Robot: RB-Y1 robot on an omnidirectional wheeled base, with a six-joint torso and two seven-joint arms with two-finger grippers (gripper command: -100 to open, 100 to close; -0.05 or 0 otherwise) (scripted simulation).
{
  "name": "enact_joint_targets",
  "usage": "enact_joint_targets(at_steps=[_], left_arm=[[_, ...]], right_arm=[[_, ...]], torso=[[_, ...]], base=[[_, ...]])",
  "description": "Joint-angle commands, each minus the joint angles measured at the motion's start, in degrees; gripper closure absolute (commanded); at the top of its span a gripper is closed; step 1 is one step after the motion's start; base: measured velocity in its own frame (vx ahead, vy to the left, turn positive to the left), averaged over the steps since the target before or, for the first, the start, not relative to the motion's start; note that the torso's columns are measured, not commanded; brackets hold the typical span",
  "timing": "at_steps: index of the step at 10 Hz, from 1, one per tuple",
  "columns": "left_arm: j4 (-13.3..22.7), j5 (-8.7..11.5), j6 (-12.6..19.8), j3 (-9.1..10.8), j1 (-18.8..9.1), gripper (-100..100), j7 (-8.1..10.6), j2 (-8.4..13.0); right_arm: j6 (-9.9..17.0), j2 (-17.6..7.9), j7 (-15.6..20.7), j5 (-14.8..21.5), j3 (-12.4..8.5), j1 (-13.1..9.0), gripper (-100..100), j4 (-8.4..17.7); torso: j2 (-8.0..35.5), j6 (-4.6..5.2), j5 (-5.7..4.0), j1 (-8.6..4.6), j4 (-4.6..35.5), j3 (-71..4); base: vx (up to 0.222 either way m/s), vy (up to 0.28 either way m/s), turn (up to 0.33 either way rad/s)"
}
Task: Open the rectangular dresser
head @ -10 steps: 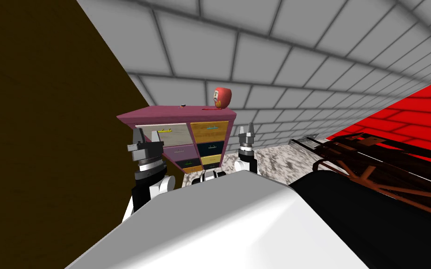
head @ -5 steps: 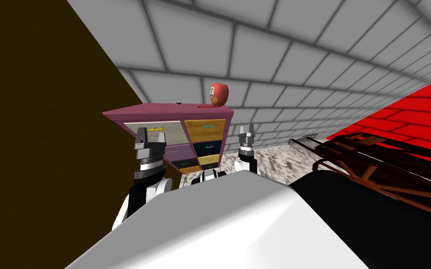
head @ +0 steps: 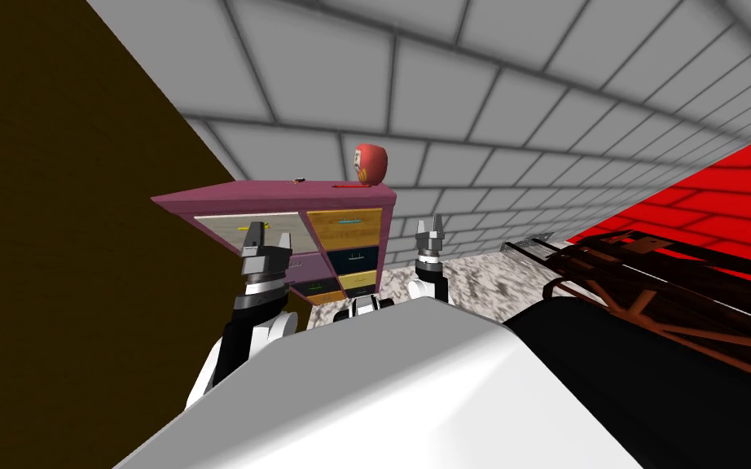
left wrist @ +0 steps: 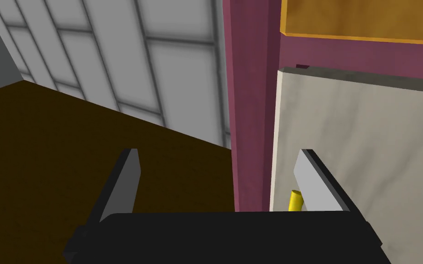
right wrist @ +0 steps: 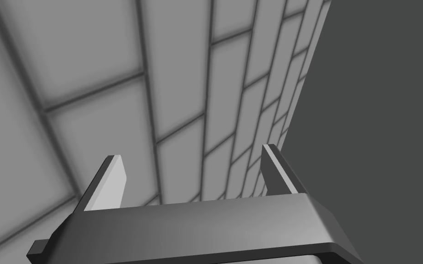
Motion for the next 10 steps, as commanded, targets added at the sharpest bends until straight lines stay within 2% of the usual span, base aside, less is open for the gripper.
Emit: enact_joint_targets(at_steps=[1, 10], left_arm=[[-1.10, -0.02, 3.31, -0.28, 0.44, -100, -0.29, 0.26], [-3.57, 0.09, 13.00, -0.77, 1.48, -100, -0.99, 0.43]], right_arm=[[0.00, 0.00, 0.00, 0.00, 0.00, 0.00, 0, 0.00], [0.00, 0.00, 0.00, 0.00, 0.00, 0.00, 0, 0.00]], torso=[[0.03, 0.00, -0.01, -0.05, 0.01, 0.01], [0.03, 0.00, -0.01, -0.05, 0.01, 0.02]], base=[[-0.006, -0.098, -0.005], [0.008, -0.084, -0.005]])
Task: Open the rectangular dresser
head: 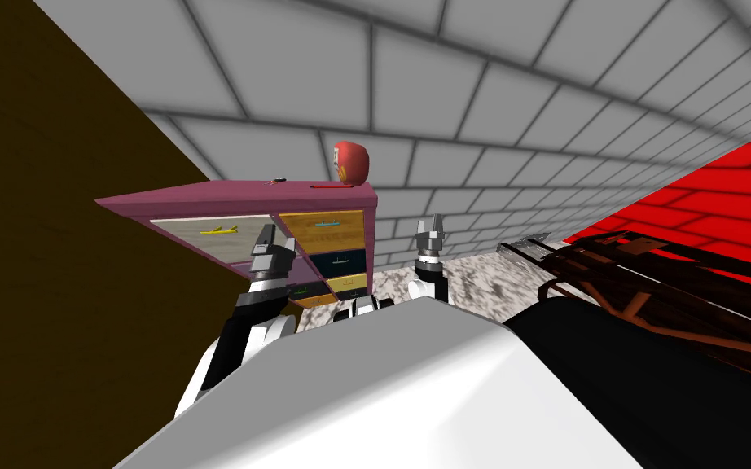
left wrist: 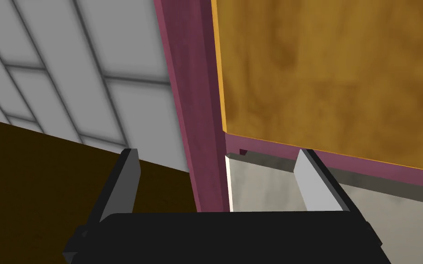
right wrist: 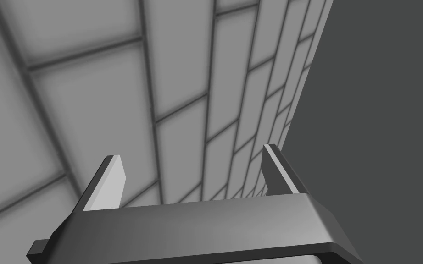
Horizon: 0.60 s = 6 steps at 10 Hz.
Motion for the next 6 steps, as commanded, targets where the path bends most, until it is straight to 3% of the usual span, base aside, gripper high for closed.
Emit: enact_joint_targets(at_steps=[1, 6], left_arm=[[-0.62, 0.05, 3.04, -0.10, 0.26, -100, -0.19, -0.06], [-1.64, 0.12, 8.98, -0.44, 1.05, -100, -0.62, -0.45]], right_arm=[[0.00, 0.00, 0.00, 0.00, 0.00, 0.00, 0, 0.00], [0.00, 0.00, 0.00, 0.00, 0.00, 0.00, 0, 0.00]], torso=[[0.03, 0.00, 0.00, 0.00, 0.01, 0.02], [0.04, 0.00, -0.01, -0.04, 0.01, 0.02]], base=[[0.009, -0.079, -0.004], [0.003, -0.093, -0.005]])
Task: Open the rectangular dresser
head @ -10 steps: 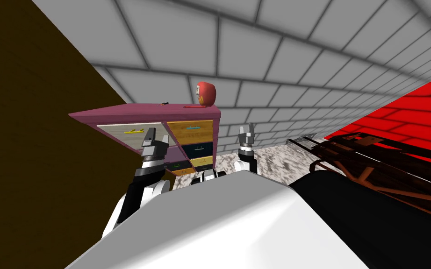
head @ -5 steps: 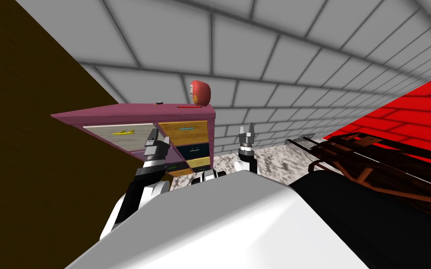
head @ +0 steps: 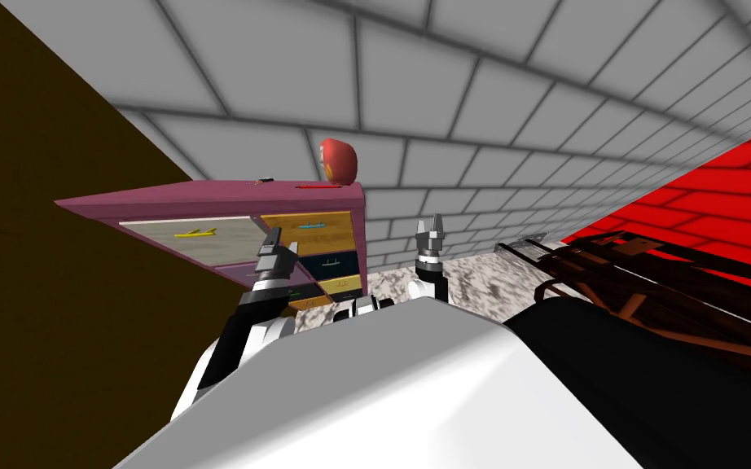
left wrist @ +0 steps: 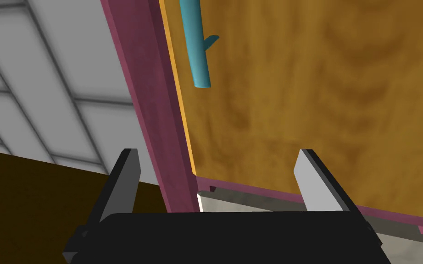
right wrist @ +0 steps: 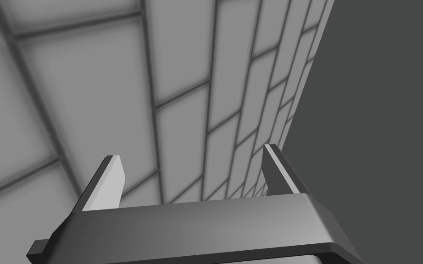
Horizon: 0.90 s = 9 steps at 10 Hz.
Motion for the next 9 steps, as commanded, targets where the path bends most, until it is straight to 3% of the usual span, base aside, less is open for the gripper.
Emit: enact_joint_targets(at_steps=[1, 9], left_arm=[[-0.62, 0.04, 3.50, -0.17, 0.42, -100, -0.24, -0.26], [-4.32, 0.15, 13.10, -0.72, 1.72, -100, -0.93, -2.83]], right_arm=[[0.00, 0.00, 0.00, 0.00, 0.00, 0.00, 0, 0.00], [0.00, 0.00, 0.00, 0.00, 0.00, 0.00, 0, 0.00]], torso=[[-0.02, 0.00, 0.01, 0.02, 0.00, -0.01], [-0.02, 0.00, 0.01, 0.04, 0.00, -0.01]], base=[[0.010, -0.100, -0.005], [0.011, -0.099, -0.005]])
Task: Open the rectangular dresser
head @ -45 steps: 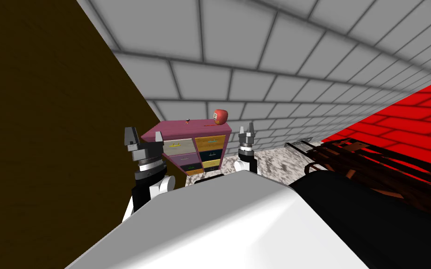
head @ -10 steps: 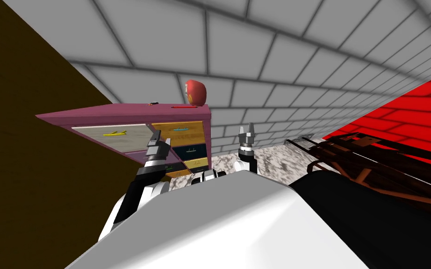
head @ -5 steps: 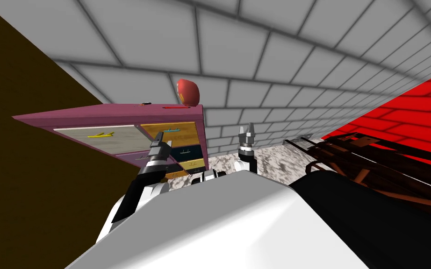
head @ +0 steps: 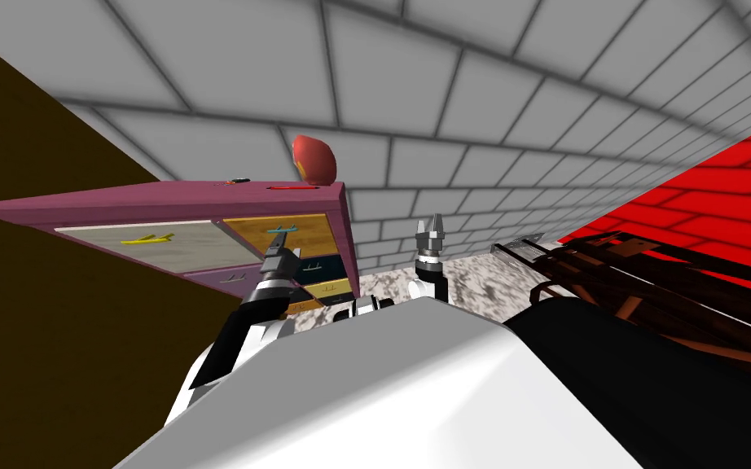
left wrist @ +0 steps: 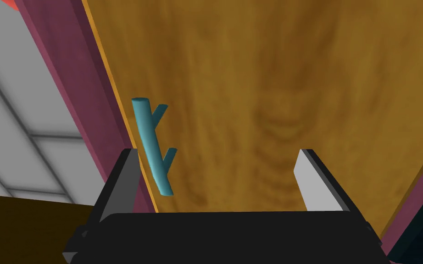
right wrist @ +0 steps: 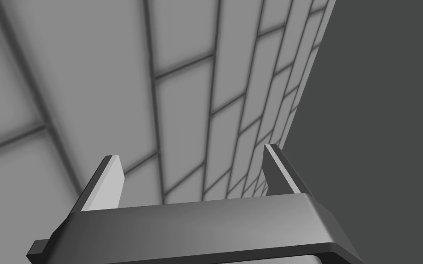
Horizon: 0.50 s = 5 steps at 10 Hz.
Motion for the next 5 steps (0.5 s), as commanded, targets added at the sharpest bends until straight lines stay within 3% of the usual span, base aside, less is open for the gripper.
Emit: enact_joint_targets(at_steps=[1, 3, 4, 5], left_arm=[[-2.97, 0.04, 3.39, -0.19, 0.45, -100, -0.24, -2.64], [-5.32, 0.05, 4.50, -0.25, 0.61, -100, -0.32, -4.94], [-4.44, -0.07, 4.01, -0.40, 0.60, -100, -0.37, -4.26], [-5.85, -0.18, 5.80, -0.38, 0.18, -100, -0.52, -4.52]], right_arm=[[0.00, 0.00, 0.00, 0.00, 0.00, 0.00, 0, 0.00], [0.00, 0.00, 0.00, 0.00, 0.00, 0.00, 0, 0.00], [0.00, 0.00, 0.00, 0.00, 0.00, 0.00, 0, 0.00], [0.00, -0.01, 0.00, 0.00, -0.01, 0.00, 0, 0.00]], torso=[[0.00, 0.00, -0.01, -0.01, 0.00, 0.00], [-0.03, 0.00, 0.00, 0.00, -0.01, -0.01], [0.01, 0.00, 0.01, 0.06, 0.00, 0.01], [0.01, 0.00, 0.05, 0.17, 0.00, 0.01]], base=[[0.008, -0.090, -0.007], [0.003, -0.073, -0.003], [-0.005, -0.029, 0.001], [0.052, -0.010, -0.005]])
